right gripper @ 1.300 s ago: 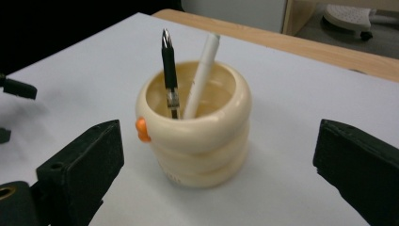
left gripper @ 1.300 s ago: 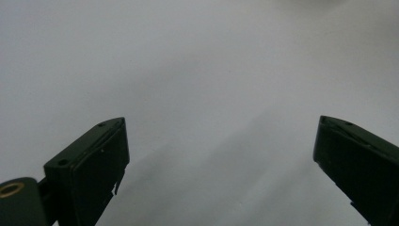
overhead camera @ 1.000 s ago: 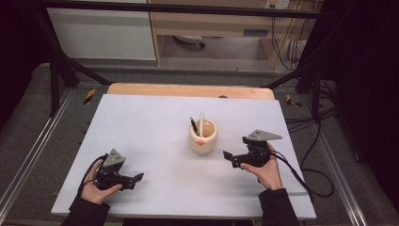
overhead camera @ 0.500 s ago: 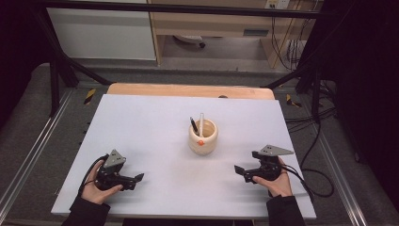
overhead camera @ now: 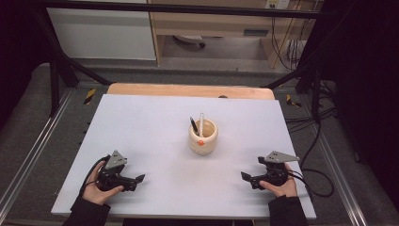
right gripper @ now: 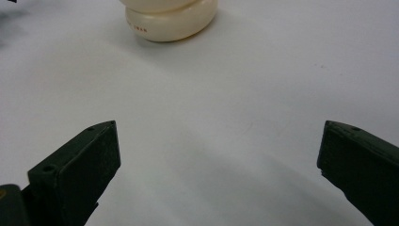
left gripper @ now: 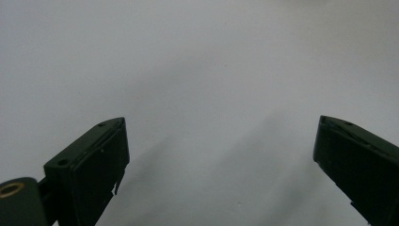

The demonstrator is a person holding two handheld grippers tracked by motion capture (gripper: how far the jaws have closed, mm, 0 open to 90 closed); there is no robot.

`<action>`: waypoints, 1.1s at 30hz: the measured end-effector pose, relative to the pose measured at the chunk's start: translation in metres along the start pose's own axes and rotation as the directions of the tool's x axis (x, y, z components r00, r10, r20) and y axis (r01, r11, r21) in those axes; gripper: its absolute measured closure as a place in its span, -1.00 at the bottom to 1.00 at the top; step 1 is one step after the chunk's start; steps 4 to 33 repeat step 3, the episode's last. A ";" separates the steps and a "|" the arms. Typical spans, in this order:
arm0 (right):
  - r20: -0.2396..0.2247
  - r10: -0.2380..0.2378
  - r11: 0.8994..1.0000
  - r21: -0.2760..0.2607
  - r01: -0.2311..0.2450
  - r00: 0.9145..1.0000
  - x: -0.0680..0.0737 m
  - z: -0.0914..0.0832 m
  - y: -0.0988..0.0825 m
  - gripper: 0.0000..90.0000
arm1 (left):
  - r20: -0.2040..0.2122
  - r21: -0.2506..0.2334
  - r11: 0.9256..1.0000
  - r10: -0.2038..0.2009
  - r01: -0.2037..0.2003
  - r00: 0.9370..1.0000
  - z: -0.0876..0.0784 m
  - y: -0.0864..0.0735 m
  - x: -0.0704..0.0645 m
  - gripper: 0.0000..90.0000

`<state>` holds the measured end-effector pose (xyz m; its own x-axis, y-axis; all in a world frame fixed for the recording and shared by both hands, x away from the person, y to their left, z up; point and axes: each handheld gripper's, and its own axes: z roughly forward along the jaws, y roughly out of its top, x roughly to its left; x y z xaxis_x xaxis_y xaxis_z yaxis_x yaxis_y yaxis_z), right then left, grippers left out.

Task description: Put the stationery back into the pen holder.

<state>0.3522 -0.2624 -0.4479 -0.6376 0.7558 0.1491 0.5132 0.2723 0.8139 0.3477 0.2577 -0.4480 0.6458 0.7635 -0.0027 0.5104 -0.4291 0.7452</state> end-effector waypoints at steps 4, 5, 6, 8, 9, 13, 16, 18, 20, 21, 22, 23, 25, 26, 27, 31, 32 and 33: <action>-0.003 0.006 1.000 0.005 -0.006 1.000 -0.001 0.000 -0.001 -0.99 | 0.000 -0.001 1.000 0.002 -0.002 1.000 0.000 0.001 0.000 -0.91; -0.003 0.006 1.000 0.005 -0.006 1.000 -0.001 0.000 -0.001 -0.99 | 0.000 -0.001 1.000 0.002 -0.002 1.000 0.000 0.001 0.000 -0.91; -0.003 0.006 1.000 0.005 -0.006 1.000 -0.001 0.000 -0.001 -0.99 | 0.000 -0.001 1.000 0.002 -0.002 1.000 0.000 0.001 0.000 -0.91; -0.003 0.006 1.000 0.005 -0.006 1.000 -0.001 0.000 -0.001 -0.99 | 0.000 -0.001 1.000 0.002 -0.002 1.000 0.000 0.001 0.000 -0.91; -0.003 0.006 1.000 0.005 -0.006 1.000 -0.001 0.000 -0.001 -0.99 | 0.000 -0.001 1.000 0.002 -0.002 1.000 0.000 0.001 0.000 -0.91; -0.003 0.006 1.000 0.005 -0.006 1.000 -0.001 0.000 -0.001 -0.99 | 0.000 -0.001 1.000 0.002 -0.002 1.000 0.000 0.001 0.000 -0.91; -0.003 0.006 1.000 0.005 -0.006 1.000 -0.001 0.000 -0.001 -0.99 | 0.000 -0.001 1.000 0.002 -0.002 1.000 0.000 0.001 0.000 -0.91; -0.003 0.006 1.000 0.005 -0.006 1.000 -0.001 0.000 -0.001 -0.99 | 0.000 -0.001 1.000 0.002 -0.002 1.000 0.000 0.001 0.000 -0.91; -0.003 0.006 1.000 0.005 -0.006 1.000 -0.001 0.000 -0.001 -0.99 | 0.000 -0.001 1.000 0.002 -0.002 1.000 0.000 0.001 0.000 -0.91; -0.003 0.006 1.000 0.005 -0.006 1.000 -0.001 0.000 -0.001 -0.99 | 0.000 -0.001 1.000 0.002 -0.002 1.000 0.000 0.001 0.000 -0.91; -0.003 0.006 1.000 0.005 -0.006 1.000 -0.001 0.000 -0.001 -0.99 | 0.000 -0.001 1.000 0.002 -0.002 1.000 0.000 0.001 0.000 -0.91; -0.003 0.006 1.000 0.005 -0.006 1.000 -0.001 0.000 -0.001 -0.99 | 0.000 -0.001 1.000 0.002 -0.002 1.000 0.000 0.001 0.000 -0.91; -0.003 0.006 1.000 0.005 -0.006 1.000 -0.001 0.000 -0.001 -0.99 | 0.000 -0.001 1.000 0.002 -0.002 1.000 0.000 0.001 0.000 -0.91; -0.003 0.006 1.000 0.005 -0.006 1.000 -0.001 0.000 -0.001 -0.99 | 0.000 -0.001 1.000 0.002 -0.002 1.000 0.000 0.001 0.000 -0.91; -0.003 0.006 1.000 0.005 -0.006 1.000 -0.001 0.000 -0.001 -0.99 | 0.000 -0.001 1.000 0.002 -0.002 1.000 0.000 0.001 0.000 -0.91; -0.003 0.006 1.000 0.005 -0.006 1.000 -0.001 0.000 -0.001 -0.99 | 0.000 -0.001 1.000 0.002 -0.002 1.000 0.000 0.001 0.000 -0.91; -0.003 0.006 1.000 0.005 -0.006 1.000 -0.001 0.000 -0.001 -0.99 | 0.000 -0.001 1.000 0.002 -0.002 1.000 0.000 0.001 0.000 -0.91; -0.003 0.006 1.000 0.005 -0.006 1.000 -0.001 0.000 -0.001 -0.99 | 0.000 -0.001 1.000 0.002 -0.002 1.000 0.000 0.001 0.000 -0.91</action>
